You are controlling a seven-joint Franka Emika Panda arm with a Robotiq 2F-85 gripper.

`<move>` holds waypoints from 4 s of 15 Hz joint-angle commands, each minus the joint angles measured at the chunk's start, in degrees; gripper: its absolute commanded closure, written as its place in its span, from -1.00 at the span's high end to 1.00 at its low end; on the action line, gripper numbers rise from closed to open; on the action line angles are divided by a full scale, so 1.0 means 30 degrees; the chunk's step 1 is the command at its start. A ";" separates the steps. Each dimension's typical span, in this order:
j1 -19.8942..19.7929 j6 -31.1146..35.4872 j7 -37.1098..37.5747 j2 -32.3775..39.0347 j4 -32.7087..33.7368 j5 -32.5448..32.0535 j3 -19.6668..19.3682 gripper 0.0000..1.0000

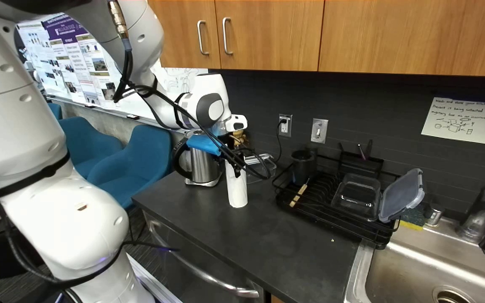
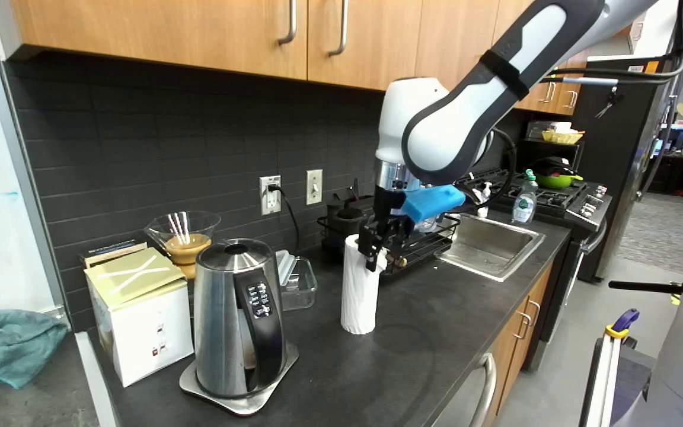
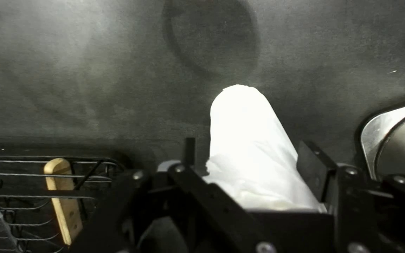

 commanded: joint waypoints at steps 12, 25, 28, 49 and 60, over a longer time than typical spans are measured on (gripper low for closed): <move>-0.0010 0.0272 -0.0748 -0.0161 -0.0175 0.0408 0.0066 -1.00; 0.0130 0.0082 0.1883 -0.0429 -0.0252 -0.1412 0.1112 -1.00; 0.0311 -0.0177 0.3449 -0.0420 -0.0145 -0.2932 0.1818 -1.00; 0.1024 -0.1486 0.5932 -0.0572 0.0564 -0.5568 0.3389 -1.00; 0.1412 -0.2140 0.6338 -0.0342 0.0688 -0.6617 0.3738 -1.00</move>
